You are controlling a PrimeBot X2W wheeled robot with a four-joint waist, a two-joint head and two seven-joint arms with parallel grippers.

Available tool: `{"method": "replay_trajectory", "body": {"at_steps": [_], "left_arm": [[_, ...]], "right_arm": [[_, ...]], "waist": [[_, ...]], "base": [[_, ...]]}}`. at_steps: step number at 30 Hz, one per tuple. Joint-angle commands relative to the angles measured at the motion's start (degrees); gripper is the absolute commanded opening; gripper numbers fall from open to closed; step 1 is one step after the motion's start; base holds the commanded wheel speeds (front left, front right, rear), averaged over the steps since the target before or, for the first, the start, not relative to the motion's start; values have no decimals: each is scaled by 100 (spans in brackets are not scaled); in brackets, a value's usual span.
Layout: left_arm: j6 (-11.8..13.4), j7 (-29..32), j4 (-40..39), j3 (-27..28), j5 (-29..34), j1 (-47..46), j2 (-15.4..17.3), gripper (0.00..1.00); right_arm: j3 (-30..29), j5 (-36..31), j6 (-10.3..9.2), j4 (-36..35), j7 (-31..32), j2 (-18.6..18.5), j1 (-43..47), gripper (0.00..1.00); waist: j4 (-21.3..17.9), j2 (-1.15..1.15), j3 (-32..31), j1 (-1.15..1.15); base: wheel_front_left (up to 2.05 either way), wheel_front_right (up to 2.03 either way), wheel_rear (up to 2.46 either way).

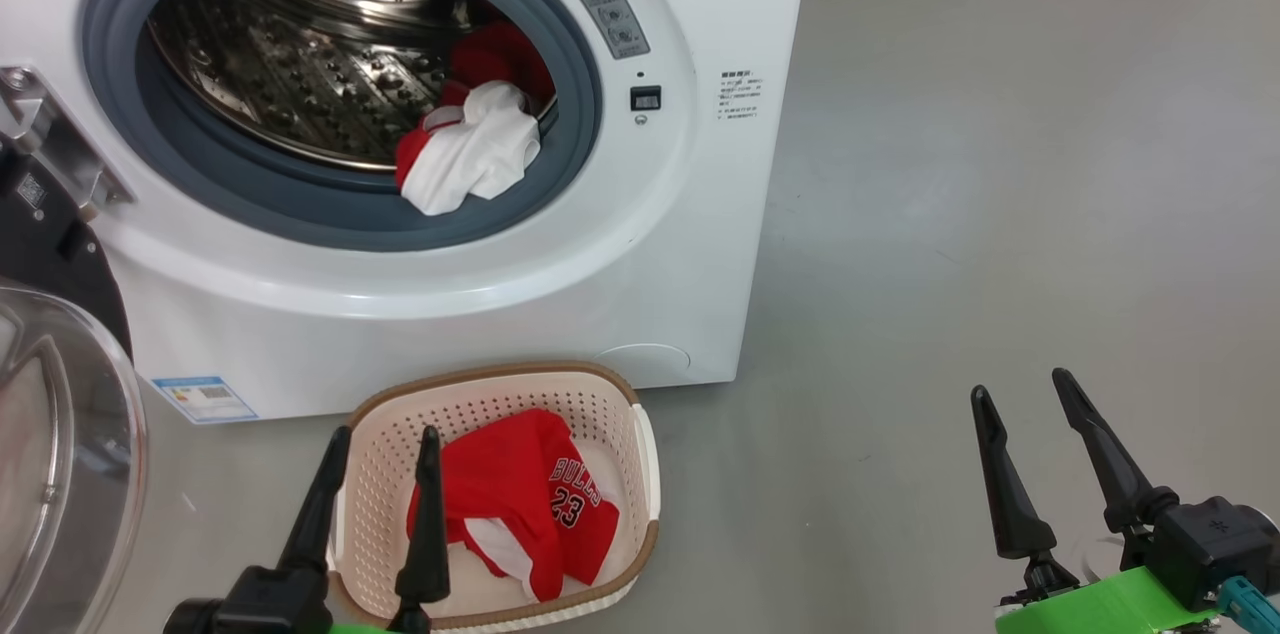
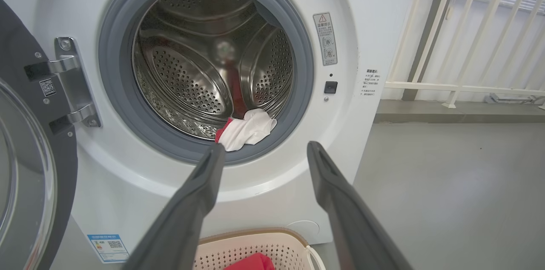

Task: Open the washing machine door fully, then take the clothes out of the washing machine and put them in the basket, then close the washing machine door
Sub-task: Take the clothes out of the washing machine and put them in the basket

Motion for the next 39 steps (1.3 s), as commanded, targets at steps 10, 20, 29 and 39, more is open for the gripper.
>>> {"method": "replay_trajectory", "body": {"at_steps": [10,20,29,39], "left_arm": [[-6,-42,-99,140,-63,-202,28,100],[-12,-42,-66,115,-103,-491,23,100],[-152,-42,73,153,-183,-1029,20,100],[-328,-43,433,359,-130,-1903,19,100]], "right_arm": [[122,57,36,-155,-37,-68,-196,100],[174,84,36,-216,-37,-68,-370,100],[228,67,36,-291,-37,-68,-642,100],[295,46,36,-309,-37,-68,-946,100]], "waist": [[-1,0,154,0],[-51,0,544,0],[-51,0,1156,0],[-59,0,1749,0]], "base": [[0,0,0],[0,0,0],[0,0,0],[0,0,0]]}}
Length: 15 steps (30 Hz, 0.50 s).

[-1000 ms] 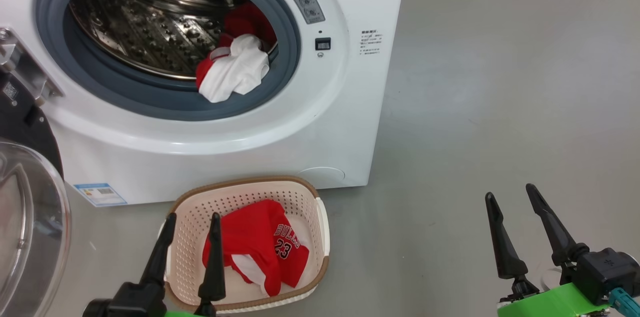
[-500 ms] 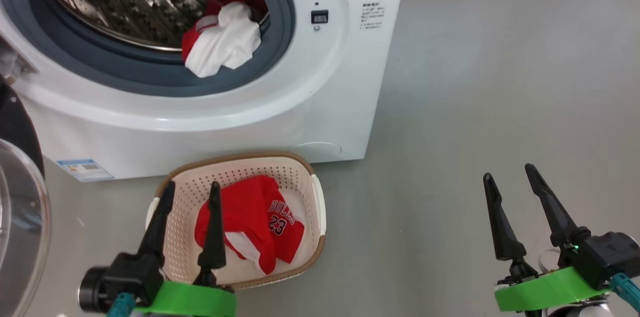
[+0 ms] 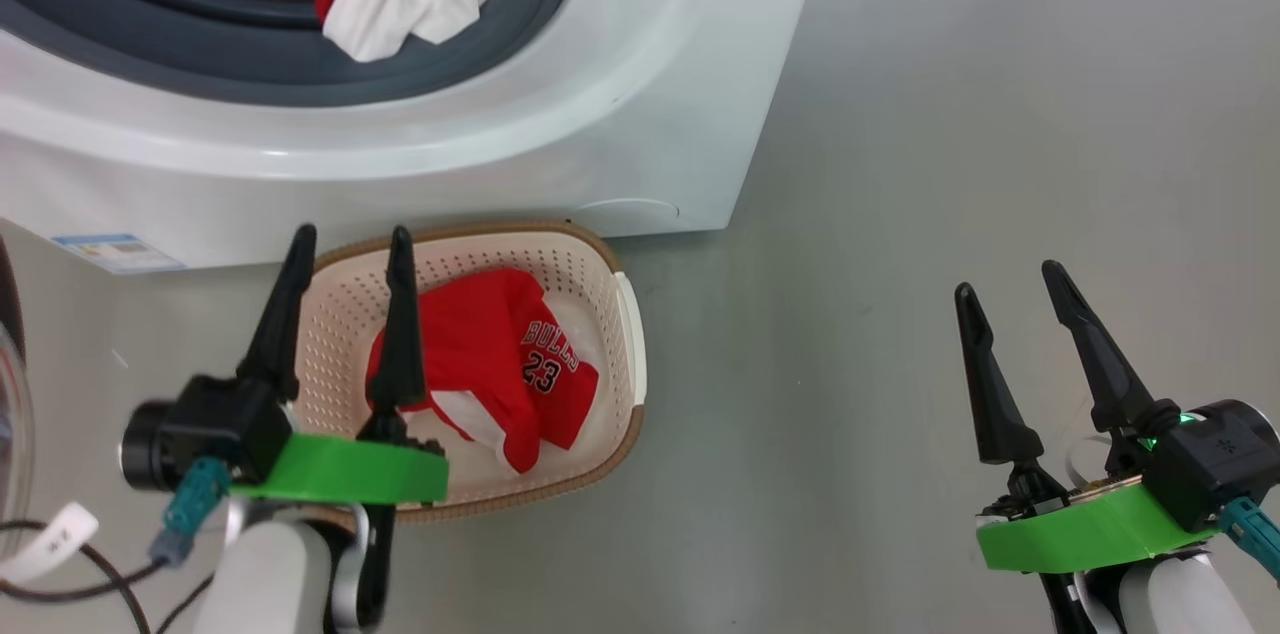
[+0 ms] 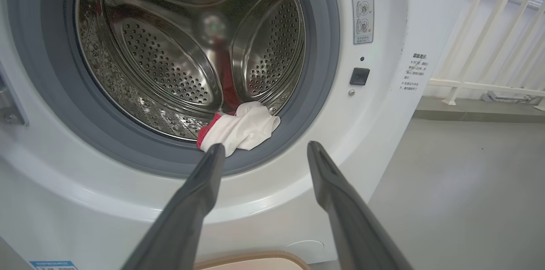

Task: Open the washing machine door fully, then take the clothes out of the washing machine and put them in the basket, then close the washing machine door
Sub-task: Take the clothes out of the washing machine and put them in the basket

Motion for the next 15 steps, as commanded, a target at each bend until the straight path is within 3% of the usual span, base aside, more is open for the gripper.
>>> {"method": "replay_trajectory", "body": {"at_steps": [1,15], "left_arm": [[-65,-35,-70,211,28,-181,50,100],[-359,-35,1110,606,-16,-1850,173,100]], "right_arm": [[153,36,36,-152,-37,-61,-135,100],[332,60,36,-99,-37,-61,-408,100]], "waist": [[-3,0,206,0],[-144,0,655,0]], "base": [[0,0,0],[0,0,0]]}}
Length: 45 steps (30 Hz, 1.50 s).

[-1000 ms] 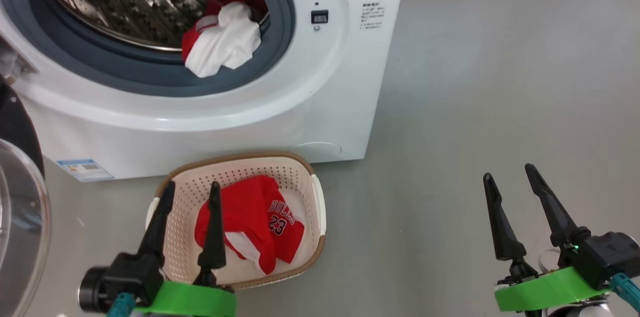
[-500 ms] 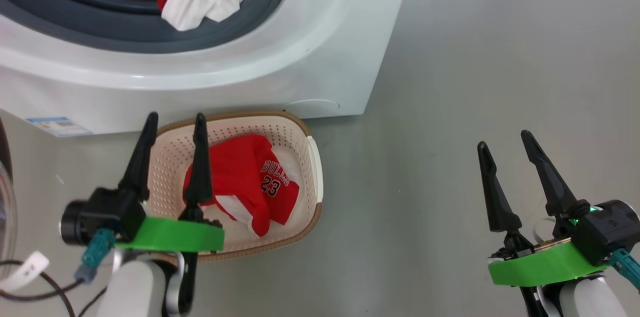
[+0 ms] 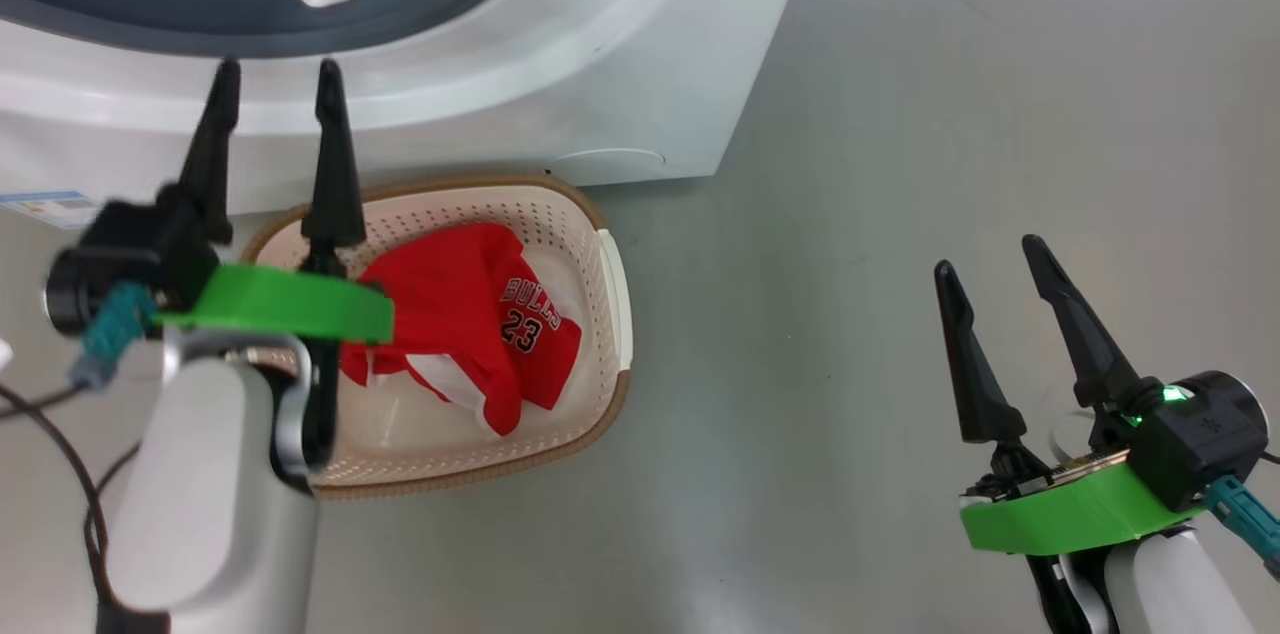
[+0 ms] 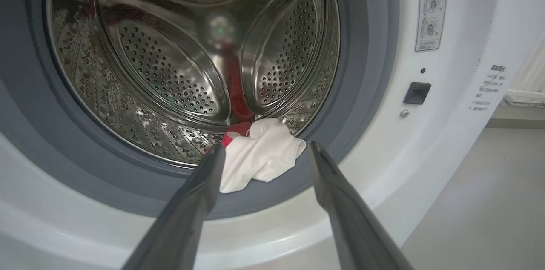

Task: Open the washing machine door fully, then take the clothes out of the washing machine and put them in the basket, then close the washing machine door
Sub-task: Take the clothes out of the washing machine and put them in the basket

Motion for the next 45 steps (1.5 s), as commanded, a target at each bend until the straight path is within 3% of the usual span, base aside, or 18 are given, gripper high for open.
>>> {"method": "replay_trajectory", "body": {"at_steps": [1,24,45], "left_arm": [[-59,-34,-35,178,-28,-162,154,100],[-379,-34,2253,493,-233,-2559,611,100],[-489,118,4085,282,-186,-4112,1130,100]], "right_arm": [[132,67,36,-120,-37,-42,-126,100],[354,180,36,-93,-37,-42,-495,100],[674,299,36,84,-37,-42,-812,100]], "waist": [[-63,0,75,0],[-432,0,835,0],[-932,0,1214,0]], "base": [[0,0,0],[0,0,0],[0,0,0]]}}
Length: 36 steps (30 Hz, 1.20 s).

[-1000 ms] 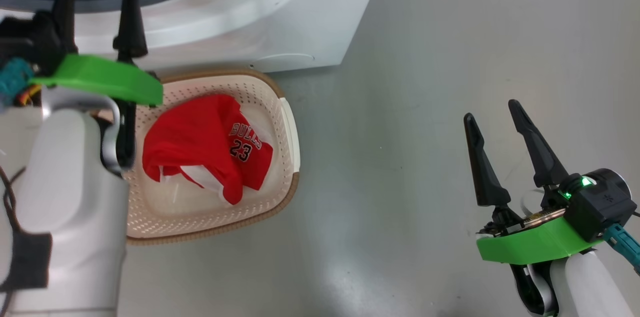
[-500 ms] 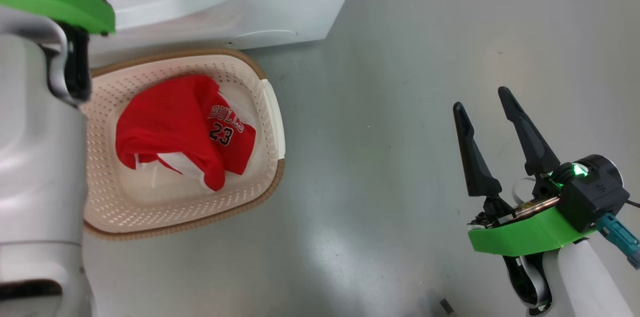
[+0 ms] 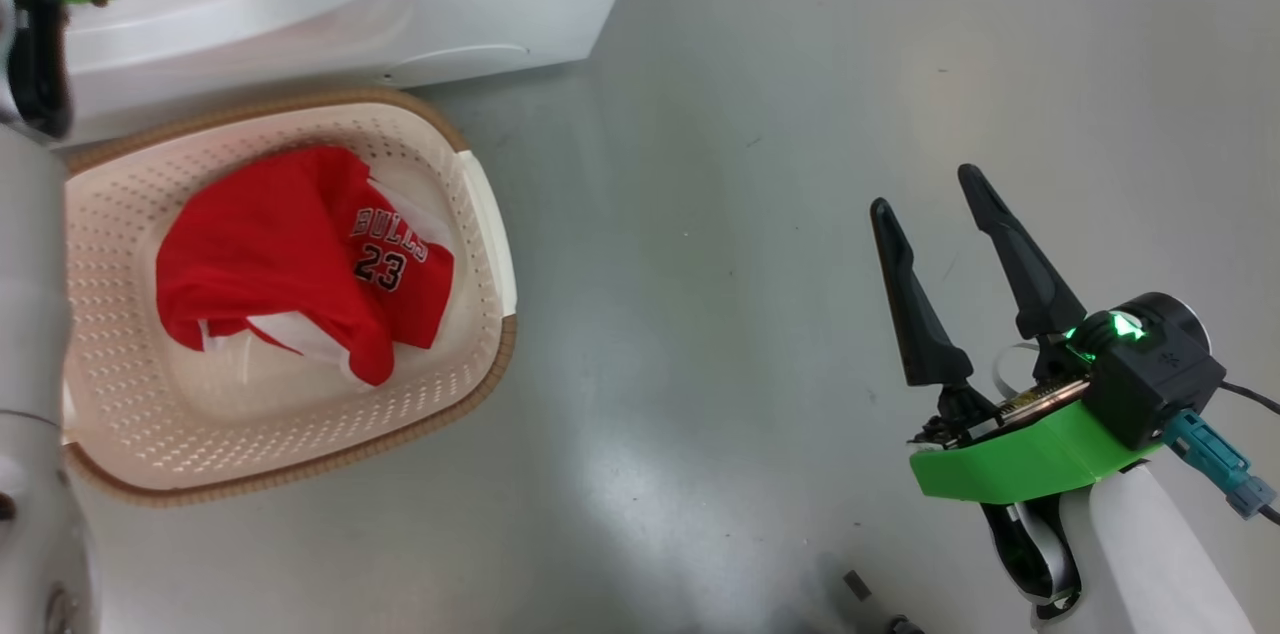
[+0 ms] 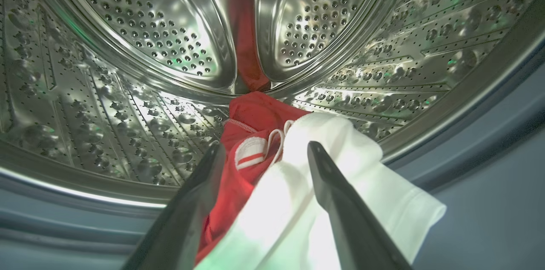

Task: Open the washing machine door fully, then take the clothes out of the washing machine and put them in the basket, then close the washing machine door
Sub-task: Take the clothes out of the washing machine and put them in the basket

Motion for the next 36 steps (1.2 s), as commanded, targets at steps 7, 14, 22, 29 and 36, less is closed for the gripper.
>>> {"method": "replay_trajectory", "body": {"at_steps": [7,14,22,29,36], "left_arm": [[26,470,577,-53,41,-352,478,100],[199,887,893,-126,53,-464,600,100],[310,1186,994,-330,156,-522,596,0],[263,1054,989,-487,211,-590,569,0],[213,536,850,-584,216,-643,535,0]], "right_arm": [[227,93,36,-59,-36,-22,-61,100],[286,164,36,-32,-36,-22,-93,100],[293,226,36,-18,-36,-22,-118,100],[273,239,36,-9,-36,-22,-113,100],[245,212,36,-9,-36,-22,-95,100]], "waist": [[-217,0,106,0],[-298,0,150,0],[-298,0,159,0],[-240,0,136,0],[-122,0,110,0]], "base": [[0,0,0],[0,0,0],[0,0,0],[0,0,0],[0,0,0]]}}
